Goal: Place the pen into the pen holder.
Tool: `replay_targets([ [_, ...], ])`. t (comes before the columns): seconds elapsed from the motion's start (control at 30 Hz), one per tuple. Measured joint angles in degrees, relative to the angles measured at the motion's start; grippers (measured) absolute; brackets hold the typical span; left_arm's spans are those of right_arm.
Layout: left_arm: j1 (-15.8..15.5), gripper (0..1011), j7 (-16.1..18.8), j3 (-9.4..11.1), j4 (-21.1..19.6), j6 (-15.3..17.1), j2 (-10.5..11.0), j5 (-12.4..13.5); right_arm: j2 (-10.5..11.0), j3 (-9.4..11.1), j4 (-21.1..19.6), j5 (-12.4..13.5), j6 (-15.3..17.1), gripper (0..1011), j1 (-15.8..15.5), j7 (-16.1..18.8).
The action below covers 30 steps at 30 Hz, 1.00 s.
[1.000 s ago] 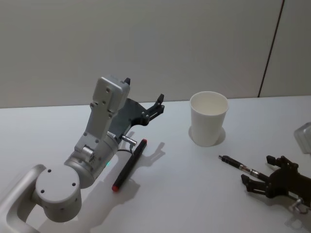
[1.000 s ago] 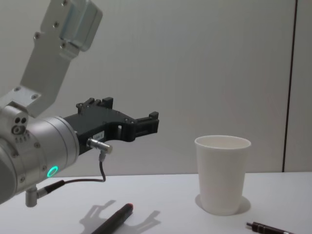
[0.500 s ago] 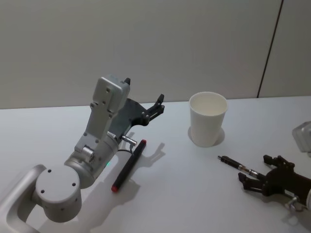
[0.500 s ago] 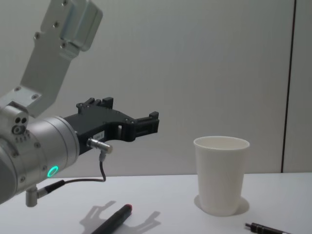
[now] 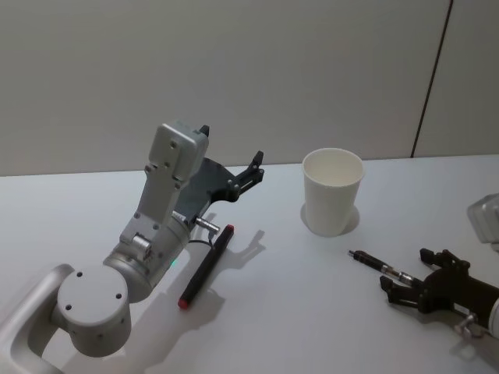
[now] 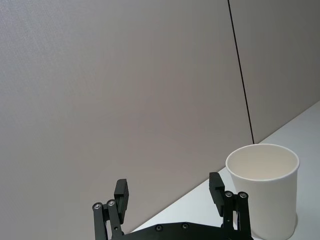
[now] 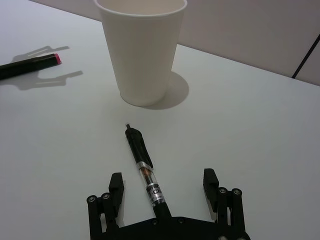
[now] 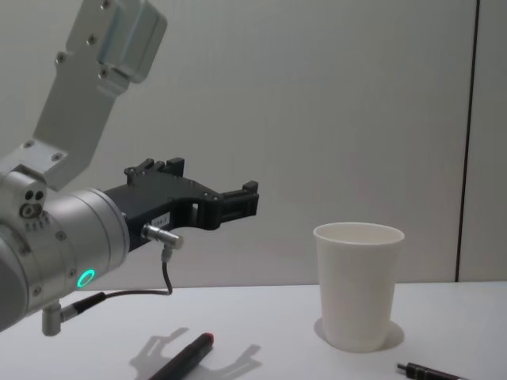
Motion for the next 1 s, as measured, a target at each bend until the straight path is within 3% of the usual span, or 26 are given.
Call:
replay_targets([
  [1.0,0.00,1001,0.00,0.00,0.00,0.00,0.00,0.00,-0.13,-0.20,0.48,0.98,-0.44,1001,0.69,1.72],
])
